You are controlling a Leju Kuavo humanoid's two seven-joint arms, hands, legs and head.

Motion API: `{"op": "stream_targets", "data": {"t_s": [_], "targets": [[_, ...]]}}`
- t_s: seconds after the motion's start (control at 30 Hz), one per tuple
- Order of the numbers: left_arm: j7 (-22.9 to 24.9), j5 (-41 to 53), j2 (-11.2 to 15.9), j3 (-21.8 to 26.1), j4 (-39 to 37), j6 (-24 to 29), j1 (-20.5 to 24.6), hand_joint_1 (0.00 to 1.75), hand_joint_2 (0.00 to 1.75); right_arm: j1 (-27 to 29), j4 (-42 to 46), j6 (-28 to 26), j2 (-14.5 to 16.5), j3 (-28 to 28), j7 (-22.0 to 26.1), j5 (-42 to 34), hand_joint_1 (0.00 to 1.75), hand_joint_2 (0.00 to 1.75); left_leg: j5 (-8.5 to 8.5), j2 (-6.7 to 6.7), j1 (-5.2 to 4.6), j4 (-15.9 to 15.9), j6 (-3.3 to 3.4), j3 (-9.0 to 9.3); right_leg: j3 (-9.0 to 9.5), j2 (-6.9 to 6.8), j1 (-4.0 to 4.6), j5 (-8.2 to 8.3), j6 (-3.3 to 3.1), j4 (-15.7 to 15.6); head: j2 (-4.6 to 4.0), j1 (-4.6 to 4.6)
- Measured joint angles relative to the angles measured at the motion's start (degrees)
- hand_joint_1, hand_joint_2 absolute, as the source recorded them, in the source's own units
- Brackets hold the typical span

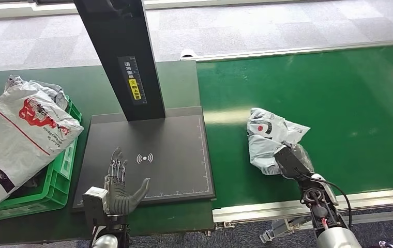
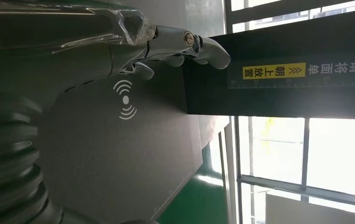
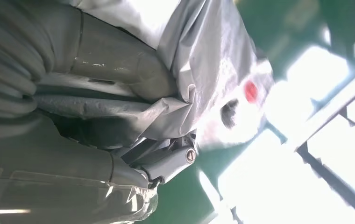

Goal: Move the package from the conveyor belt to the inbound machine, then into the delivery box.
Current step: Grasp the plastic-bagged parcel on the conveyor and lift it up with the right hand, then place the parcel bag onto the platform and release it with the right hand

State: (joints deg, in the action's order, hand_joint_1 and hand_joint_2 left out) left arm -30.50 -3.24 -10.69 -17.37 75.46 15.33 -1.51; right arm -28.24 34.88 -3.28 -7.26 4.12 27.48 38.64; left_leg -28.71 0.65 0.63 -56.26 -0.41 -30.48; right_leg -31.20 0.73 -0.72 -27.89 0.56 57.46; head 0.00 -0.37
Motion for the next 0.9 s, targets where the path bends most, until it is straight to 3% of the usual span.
{"op": "stream_targets", "data": {"t_s": [0.07, 0.13, 0.37, 0.5, 0.63, 0.77, 0.9], "targets": [[0.1, 0.1, 0.0, 0.1, 0.5, 0.2, -0.4, 0.0, 1.75, 2.4, 8.4, -7.3, 0.7, -2.6, -3.1, 0.0, 1.75, 1.75, 0.0, -0.01, 0.01, 0.0, 0.0, -0.01, -0.04, 0.0, 0.01, 0.0, 0.0, 0.0, 0.0, -0.01], [0.1, 0.2, 0.0, 0.1, 1.0, 0.3, -0.6, 0.0, 1.75, 4.7, 16.8, -10.3, 1.2, -6.0, -5.4, -0.6, 1.75, 1.75, 0.0, -0.02, 0.01, 0.0, 0.0, -0.05, -0.09, 0.02, 0.02, 0.0, 0.0, 0.0, 0.0, -0.01], [-0.8, 1.7, 0.1, 1.6, 1.7, 0.6, 0.3, 0.0, 1.75, 8.1, 32.9, -4.0, 3.2, -19.6, -6.8, -2.0, 1.75, 1.75, 0.03, -0.05, 0.05, 0.0, -0.03, -0.07, -0.13, 0.06, 0.05, 0.0, -0.01, 0.0, 0.0, 0.01], [-1.4, 2.1, 0.4, 3.6, 2.0, 0.7, 1.4, 0.0, 1.75, 7.9, 34.1, -3.2, 5.4, -26.5, -7.1, -1.9, 1.75, 1.75, 0.08, 0.0, 0.07, 0.0, -0.07, -0.07, -0.1, 0.0, 0.06, 0.0, -0.01, 0.0, 0.0, 0.0], [-1.6, 2.2, 0.6, 4.8, 2.4, 0.9, 1.6, 0.0, 1.75, 7.5, 34.3, -1.7, 6.5, -29.7, -6.9, -2.5, 1.75, 1.75, 0.08, 0.01, 0.05, 0.0, -0.07, -0.1, -0.08, -0.02, 0.05, 0.0, -0.01, 0.0, 0.0, 0.02], [-2.2, 3.3, 0.8, 6.3, 2.6, 2.7, 2.7, 0.0, 1.75, 5.9, 32.6, 5.6, 7.9, -33.3, -6.8, -4.0, 1.75, 1.75, 0.07, 0.0, 0.04, 0.0, -0.06, -0.11, -0.11, -0.01, 0.04, 0.0, -0.01, 0.0, 0.0, 0.01], [-2.8, 5.1, 1.1, 7.8, 2.6, 5.8, 4.0, 0.0, 1.75, 2.9, 25.5, 12.0, 10.6, -37.9, -6.5, -5.8, 1.75, 1.75, 0.09, 0.0, 0.09, 0.0, -0.09, -0.06, -0.08, -0.01, 0.09, 0.0, -0.02, 0.0, 0.0, 0.01]]}}
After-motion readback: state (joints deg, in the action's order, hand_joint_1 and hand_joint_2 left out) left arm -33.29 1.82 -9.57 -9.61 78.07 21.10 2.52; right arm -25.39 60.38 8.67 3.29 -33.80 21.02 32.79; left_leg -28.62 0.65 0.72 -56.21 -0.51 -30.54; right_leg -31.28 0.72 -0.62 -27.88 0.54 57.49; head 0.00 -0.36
